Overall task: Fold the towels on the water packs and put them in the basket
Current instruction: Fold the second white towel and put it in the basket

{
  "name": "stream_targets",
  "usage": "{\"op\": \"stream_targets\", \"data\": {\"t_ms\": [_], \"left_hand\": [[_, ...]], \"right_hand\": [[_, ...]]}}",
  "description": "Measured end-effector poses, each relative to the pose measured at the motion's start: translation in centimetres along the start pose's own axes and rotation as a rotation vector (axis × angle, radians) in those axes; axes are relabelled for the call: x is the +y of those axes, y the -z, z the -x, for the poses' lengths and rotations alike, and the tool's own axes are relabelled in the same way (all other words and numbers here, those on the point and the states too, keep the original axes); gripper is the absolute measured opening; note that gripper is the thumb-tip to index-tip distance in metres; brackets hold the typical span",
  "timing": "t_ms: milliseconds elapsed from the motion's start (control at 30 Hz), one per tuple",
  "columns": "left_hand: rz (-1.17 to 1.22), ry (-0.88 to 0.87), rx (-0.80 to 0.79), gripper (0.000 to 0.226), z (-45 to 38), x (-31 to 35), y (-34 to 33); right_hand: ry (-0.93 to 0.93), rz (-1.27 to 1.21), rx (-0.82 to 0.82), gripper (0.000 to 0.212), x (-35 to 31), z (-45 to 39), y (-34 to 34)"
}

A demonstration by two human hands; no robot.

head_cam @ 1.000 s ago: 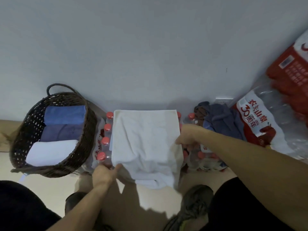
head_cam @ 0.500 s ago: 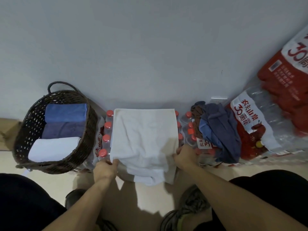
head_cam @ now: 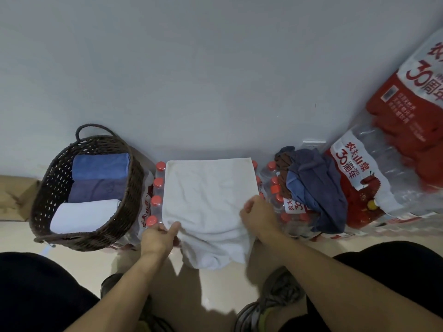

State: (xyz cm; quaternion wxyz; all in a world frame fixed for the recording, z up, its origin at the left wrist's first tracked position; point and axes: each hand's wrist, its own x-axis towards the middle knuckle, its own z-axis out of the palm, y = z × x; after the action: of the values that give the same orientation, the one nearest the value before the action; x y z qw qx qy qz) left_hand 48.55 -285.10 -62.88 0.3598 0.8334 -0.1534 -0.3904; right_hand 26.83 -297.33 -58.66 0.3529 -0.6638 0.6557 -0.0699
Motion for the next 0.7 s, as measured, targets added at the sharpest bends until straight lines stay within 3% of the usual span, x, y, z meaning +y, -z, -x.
{"op": "stream_targets", "data": {"t_ms": [100,167,267,367,600,700], "left_hand": [[0.184,0.029,-0.110,0.033,0.9,1.5,-0.6],[0.304,0.055,-0.192,0.033,1.2,2.7,-0.5],[0.441,0.078,-0.250,0.035,1.5,3.7,-0.1],[0.557,0.084,-0.274,0.037,1.9,4.2,-0.1],[0.488,-0.030,-0.346,0.019,3.1,4.0,-0.5],[0.484,-0.040,-0.355,0.014,3.4,4.4,-0.6]], "right_hand": [[0.149,-0.097,-0.442,0.023,-3.2,2.4,-1.9],[0.218,-0.030,-0.593,0.035,-4.3,4.0,-3.8],[0.240,0.021,-0.396,0.030,-3.8,5.2,-6.1],[0.197,-0.159,-0.287,0.015,-3.4,5.5,-6.8],[0.075,-0.499,-0.348,0.005,-4.7,3.8,-6.0],[0.034,-0.581,-0.421,0.020,-4.7,3.7,-5.9]]}}
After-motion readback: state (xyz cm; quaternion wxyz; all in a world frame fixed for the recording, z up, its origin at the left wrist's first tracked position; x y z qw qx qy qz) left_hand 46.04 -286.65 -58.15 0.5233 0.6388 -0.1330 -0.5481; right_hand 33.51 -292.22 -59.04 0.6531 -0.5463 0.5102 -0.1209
